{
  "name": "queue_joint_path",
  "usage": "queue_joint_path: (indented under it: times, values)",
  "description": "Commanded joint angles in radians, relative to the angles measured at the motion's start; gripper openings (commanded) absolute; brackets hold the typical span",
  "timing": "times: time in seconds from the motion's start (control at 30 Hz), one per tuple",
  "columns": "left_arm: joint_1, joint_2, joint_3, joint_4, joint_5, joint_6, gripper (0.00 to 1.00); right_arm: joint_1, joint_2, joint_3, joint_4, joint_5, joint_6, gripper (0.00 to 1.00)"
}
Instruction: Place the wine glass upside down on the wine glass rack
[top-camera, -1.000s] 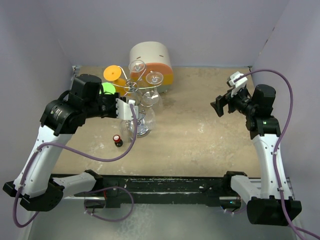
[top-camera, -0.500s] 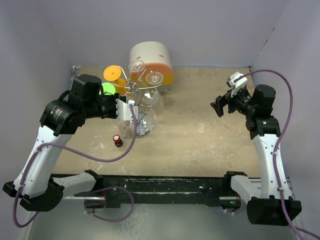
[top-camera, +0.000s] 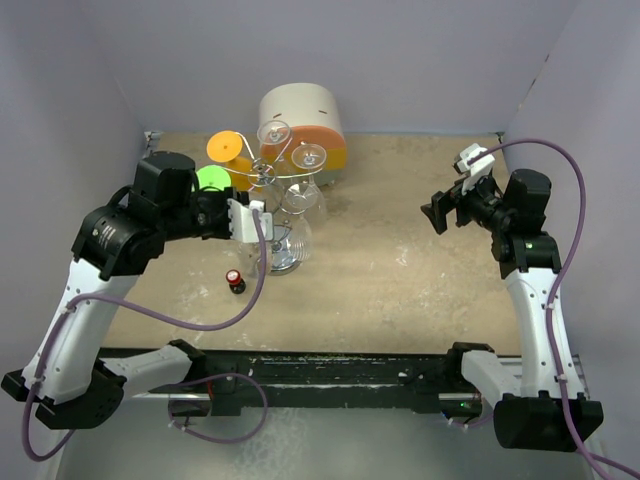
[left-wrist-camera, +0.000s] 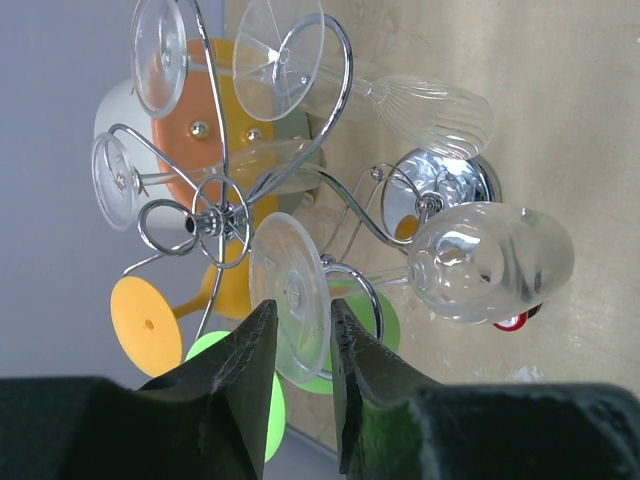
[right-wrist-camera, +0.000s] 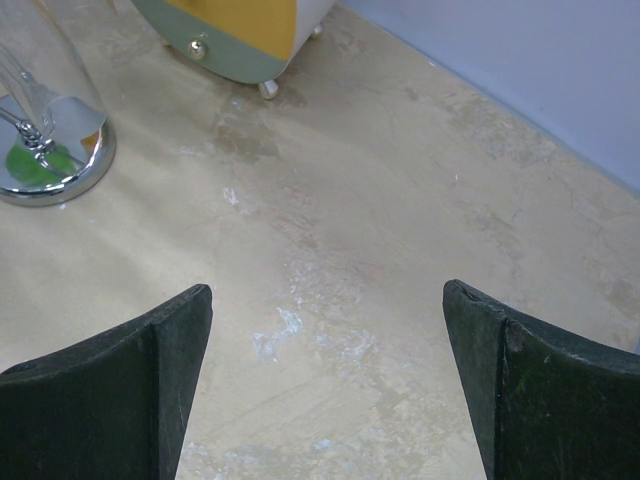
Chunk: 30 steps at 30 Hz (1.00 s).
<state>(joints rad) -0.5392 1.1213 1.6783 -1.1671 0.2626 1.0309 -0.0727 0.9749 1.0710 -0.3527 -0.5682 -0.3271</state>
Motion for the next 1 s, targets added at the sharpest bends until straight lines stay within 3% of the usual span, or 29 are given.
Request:
queue_joint_path:
  times: [0.0,0.97]
  values:
    - [-0.004,-0.020,-0.011,0.072,0.041,-0.017,0.32,-0.005,-0.019,-0.009,0.037,-0.019,-0.015,0.99]
    - [-0.004,-0.037,-0.022,0.060,0.101,-0.044,0.47,-0.009,-0.020,-0.011,0.034,-0.023,-0.017,0.99]
